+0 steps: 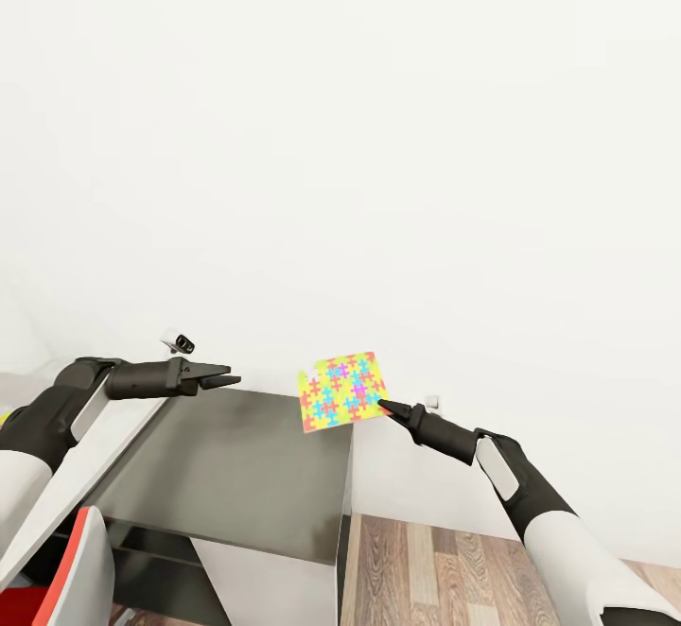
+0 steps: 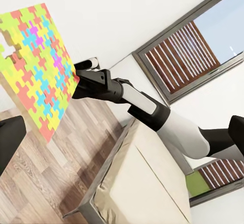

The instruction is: Put all the toys in the child's room - the three board games (two on the bed and one on the table), the two jigsaw puzzles on the table, and the tennis ball on the table - inside the toy box on the table in the child's room.

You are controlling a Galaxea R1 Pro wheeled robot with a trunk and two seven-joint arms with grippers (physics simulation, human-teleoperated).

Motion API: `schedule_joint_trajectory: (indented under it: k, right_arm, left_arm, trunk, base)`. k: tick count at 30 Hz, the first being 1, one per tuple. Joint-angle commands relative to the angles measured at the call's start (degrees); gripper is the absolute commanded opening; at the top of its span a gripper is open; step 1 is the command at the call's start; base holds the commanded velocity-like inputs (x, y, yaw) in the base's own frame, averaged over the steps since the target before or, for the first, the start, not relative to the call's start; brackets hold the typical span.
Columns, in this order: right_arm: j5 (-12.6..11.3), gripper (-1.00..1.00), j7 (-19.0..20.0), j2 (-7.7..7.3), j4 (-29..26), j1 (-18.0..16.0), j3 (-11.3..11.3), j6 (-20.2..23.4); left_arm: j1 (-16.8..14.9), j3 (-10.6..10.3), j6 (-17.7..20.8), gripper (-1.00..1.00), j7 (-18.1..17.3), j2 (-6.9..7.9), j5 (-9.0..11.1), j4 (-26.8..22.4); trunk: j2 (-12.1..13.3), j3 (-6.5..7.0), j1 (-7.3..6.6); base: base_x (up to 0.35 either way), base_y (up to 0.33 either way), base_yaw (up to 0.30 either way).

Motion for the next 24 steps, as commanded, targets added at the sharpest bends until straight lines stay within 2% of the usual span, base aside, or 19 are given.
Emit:
schedule_joint_trajectory:
  k: [1, 24]
  right_arm:
    - [-0.14, -1.0, 0.08, 0.01, 0.01, -0.05, -0.09, 0.32]
    - [-0.14, -1.0, 0.16, 0.01, 0.01, 0.07, -0.18, 0.13]
  left_arm:
    - [-0.08, -0.23, 0.63, 1.0, -0.22, 0.06, 0.15, 0.02]
    - [-0.08, -0.23, 0.46, 1.0, -0.22, 0.05, 0.15, 0.0]
  trunk:
    - [-0.14, -0.13, 0.04]
    - [-0.14, -0.13, 0.04]
  base:
    - [0.0, 0.0, 0.0]
    - [0.0, 0.0, 0.001]
